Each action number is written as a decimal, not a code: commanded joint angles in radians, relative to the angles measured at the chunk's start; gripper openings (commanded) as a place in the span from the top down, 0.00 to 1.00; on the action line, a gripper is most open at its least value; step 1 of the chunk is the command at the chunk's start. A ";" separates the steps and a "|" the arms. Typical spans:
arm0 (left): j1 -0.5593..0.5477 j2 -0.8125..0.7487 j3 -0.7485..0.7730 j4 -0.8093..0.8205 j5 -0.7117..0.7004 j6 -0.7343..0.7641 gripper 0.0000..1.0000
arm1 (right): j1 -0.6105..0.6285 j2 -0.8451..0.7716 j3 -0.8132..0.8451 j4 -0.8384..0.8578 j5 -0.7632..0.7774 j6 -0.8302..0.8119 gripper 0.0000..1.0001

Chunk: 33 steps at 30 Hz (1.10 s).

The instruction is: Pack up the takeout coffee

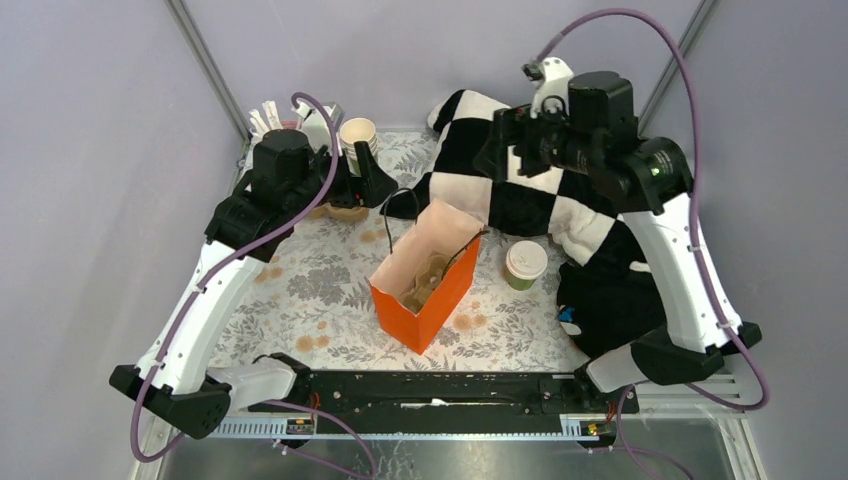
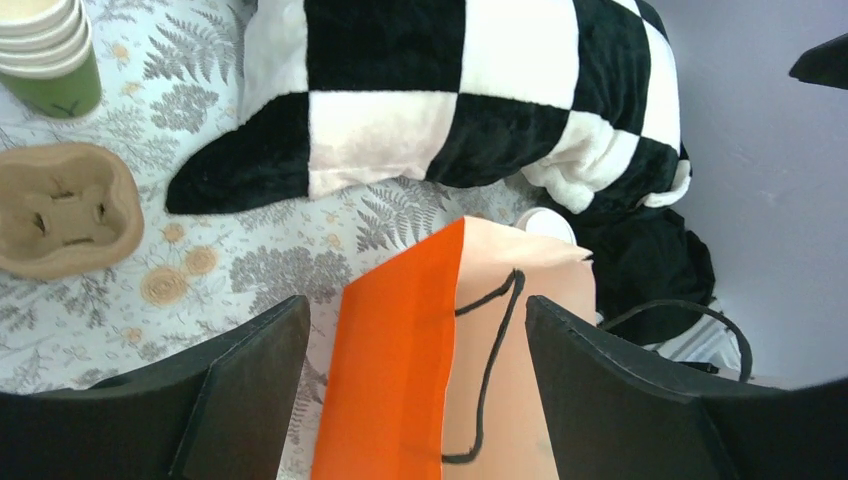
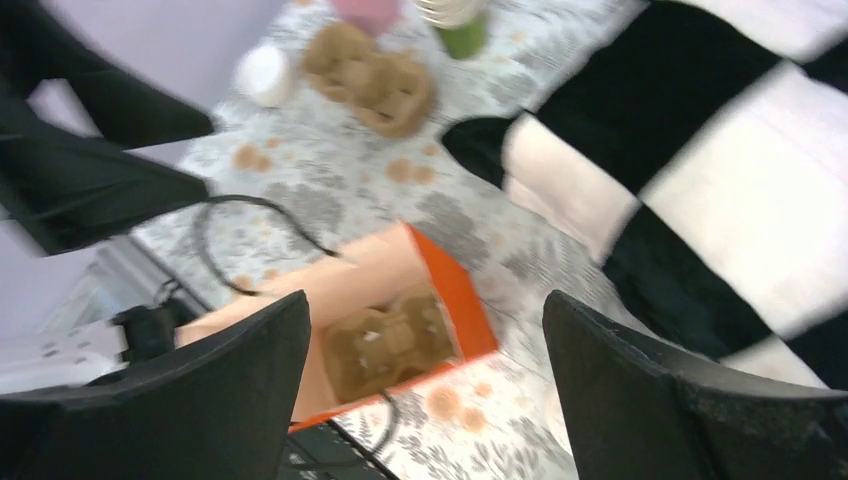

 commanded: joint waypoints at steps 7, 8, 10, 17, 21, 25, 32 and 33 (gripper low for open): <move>0.001 0.004 0.108 -0.232 0.106 -0.067 0.15 | -0.105 -0.059 -0.291 -0.149 0.318 0.058 0.00; 0.001 0.004 0.109 -0.240 0.115 -0.069 0.15 | -0.111 -0.066 -0.312 -0.158 0.359 0.069 0.00; 0.001 0.003 0.111 -0.250 0.116 -0.078 0.15 | -0.121 -0.074 -0.358 -0.190 0.452 0.083 0.00; 0.001 0.015 0.119 -0.247 0.105 -0.117 0.15 | -0.131 -0.072 -0.605 -0.186 0.374 0.017 0.00; 0.001 0.026 0.126 -0.247 0.116 -0.105 0.15 | -0.131 -0.050 -0.689 -0.084 0.252 0.000 0.00; 0.001 0.026 0.122 -0.247 0.116 -0.093 0.15 | -0.122 -0.016 -0.720 -0.051 0.205 -0.008 0.04; 0.001 0.024 0.108 -0.247 0.120 -0.086 0.15 | -0.119 0.008 -0.740 -0.046 0.319 -0.054 0.06; 0.001 0.024 0.106 -0.247 0.119 -0.087 0.15 | -0.119 0.013 -0.742 -0.044 0.321 -0.057 0.07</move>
